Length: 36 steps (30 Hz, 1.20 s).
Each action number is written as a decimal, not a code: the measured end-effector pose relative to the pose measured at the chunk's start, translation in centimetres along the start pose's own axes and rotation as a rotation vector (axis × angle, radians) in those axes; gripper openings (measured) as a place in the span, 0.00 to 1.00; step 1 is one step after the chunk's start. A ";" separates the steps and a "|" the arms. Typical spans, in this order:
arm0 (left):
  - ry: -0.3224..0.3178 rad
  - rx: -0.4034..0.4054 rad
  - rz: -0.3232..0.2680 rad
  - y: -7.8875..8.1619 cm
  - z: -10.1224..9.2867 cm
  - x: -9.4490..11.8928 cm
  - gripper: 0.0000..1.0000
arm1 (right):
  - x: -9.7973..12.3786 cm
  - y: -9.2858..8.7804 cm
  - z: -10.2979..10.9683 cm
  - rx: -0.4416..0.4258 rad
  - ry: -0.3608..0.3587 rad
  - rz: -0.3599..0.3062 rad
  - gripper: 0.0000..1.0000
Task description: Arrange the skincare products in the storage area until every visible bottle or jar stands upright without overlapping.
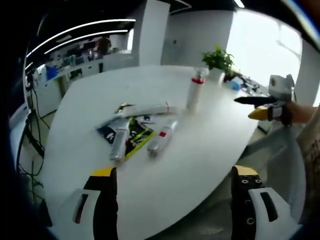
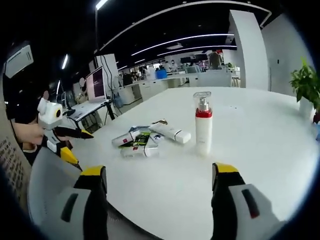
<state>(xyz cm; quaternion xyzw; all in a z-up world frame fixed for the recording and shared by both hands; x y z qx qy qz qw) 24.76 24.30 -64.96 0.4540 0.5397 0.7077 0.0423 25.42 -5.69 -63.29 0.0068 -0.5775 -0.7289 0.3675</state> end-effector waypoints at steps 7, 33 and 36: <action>0.010 -0.003 -0.009 0.1 0.0 0.2 0.92 | -0.1 -0.3 0.0 0.003 0.001 0.021 0.86; 0.038 -0.002 -0.029 0.2 0.2 0.4 0.92 | -3.0 2.4 -0.4 0.229 0.075 0.155 0.84; 0.040 0.001 -0.030 0.1 0.3 0.4 0.92 | -3.9 3.0 -0.3 0.287 0.100 0.190 0.85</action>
Point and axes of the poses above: the point that each gripper's makers call its tool centre point, and the gripper's own axes: x roughly backward along the fingers, z roughly to its left, y roughly out of its top, the point moved 7 cm from there along x, roughly backward along the fingers, and after that the axes turned 12 degrees about -x, right-handed, at the moved point
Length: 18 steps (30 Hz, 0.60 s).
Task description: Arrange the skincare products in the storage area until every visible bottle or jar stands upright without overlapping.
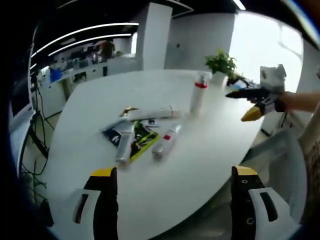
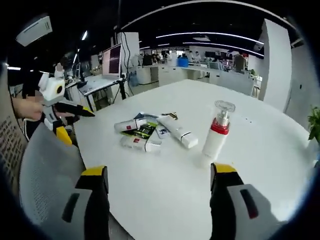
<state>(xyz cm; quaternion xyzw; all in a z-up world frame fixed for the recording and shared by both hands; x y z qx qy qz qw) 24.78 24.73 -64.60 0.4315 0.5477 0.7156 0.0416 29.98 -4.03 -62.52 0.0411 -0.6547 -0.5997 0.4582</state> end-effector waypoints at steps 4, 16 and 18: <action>-0.002 0.000 0.000 0.0 0.0 0.0 0.93 | -0.7 1.1 -0.3 0.041 0.018 0.015 0.85; 0.000 0.015 -0.009 0.0 0.1 0.0 0.93 | -4.1 3.9 -1.0 0.153 0.069 0.088 0.83; 0.002 0.019 -0.010 0.0 0.2 0.0 0.93 | -4.8 4.5 -1.1 0.168 0.074 0.095 0.82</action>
Point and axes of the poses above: the point that each gripper's makers call its tool centre point, and the gripper's own axes: x roughly backward along the fingers, z roughly to its left, y roughly out of its top, the point moved 7 cm from there along x, roughly backward along the fingers, and after that the axes turned 12 degrees about -x, right-handed, at the moved point
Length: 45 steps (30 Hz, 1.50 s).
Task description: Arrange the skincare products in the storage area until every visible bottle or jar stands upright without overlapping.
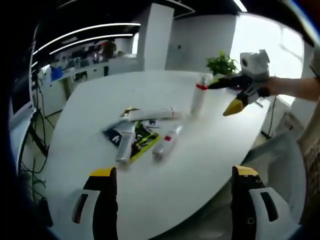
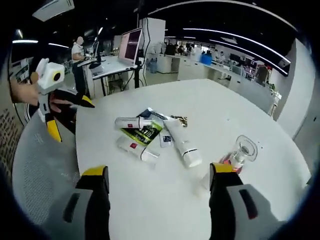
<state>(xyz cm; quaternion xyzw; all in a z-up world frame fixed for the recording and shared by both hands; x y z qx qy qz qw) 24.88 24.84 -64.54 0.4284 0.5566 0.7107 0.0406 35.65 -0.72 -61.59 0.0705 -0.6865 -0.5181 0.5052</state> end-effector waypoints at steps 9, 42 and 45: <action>-0.015 0.016 -0.012 0.1 -0.1 0.0 0.94 | -2.8 2.2 -1.0 0.098 0.016 0.069 0.80; -0.072 0.075 -0.004 -0.1 -0.2 -0.3 0.94 | -15.6 6.4 -2.2 0.225 0.140 0.333 0.68; -0.075 0.088 -0.008 -0.1 -0.1 -0.3 0.94 | -16.5 6.4 -2.5 0.238 0.142 0.356 0.64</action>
Point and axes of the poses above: the point that each gripper's makers call its tool centre point, and the gripper's own axes: x roughly backward along the fingers, z roughly to its left, y roughly out of its top, the point moved 7 cm from there along x, roughly backward along the fingers, and after that the axes turned 12 degrees about -x, right-handed, at the moved point
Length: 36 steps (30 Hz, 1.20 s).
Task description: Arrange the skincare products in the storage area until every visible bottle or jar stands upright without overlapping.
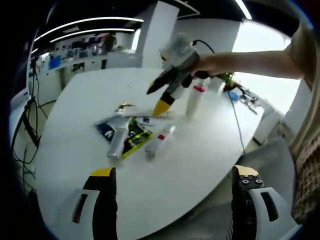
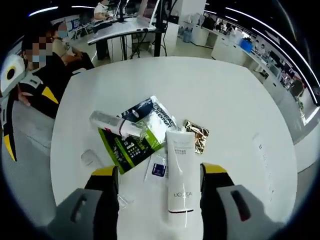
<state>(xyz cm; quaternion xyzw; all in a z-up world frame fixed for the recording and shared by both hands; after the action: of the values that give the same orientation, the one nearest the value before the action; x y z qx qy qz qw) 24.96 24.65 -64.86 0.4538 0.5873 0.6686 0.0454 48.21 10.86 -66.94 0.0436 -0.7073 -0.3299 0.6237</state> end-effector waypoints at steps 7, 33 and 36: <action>-0.001 0.021 -0.004 -0.2 0.3 -0.1 0.94 | -1.9 0.4 -1.8 0.021 -0.007 0.050 0.60; 0.003 0.053 0.020 -0.6 1.5 -0.2 0.93 | -5.4 -1.5 -4.6 -0.067 0.090 0.171 0.47; 0.002 0.054 0.022 -0.6 1.5 -0.3 0.93 | -5.4 -1.2 -5.1 -0.056 0.095 0.162 0.43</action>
<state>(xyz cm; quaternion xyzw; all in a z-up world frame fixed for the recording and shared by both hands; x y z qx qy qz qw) 25.87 25.80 -65.68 0.4605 0.6001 0.6536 0.0251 53.58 10.41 -72.15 -0.0155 -0.6688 -0.2955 0.6820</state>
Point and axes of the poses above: the point that each gripper's makers call its tool centre point, and the gripper's own axes: x roughly backward along the fingers, z roughly to its left, y roughly out of its top, the point moved 7 cm from there along x, roughly backward along the fingers, and after that the axes turned 12 degrees about -x, right-handed, at the moved point
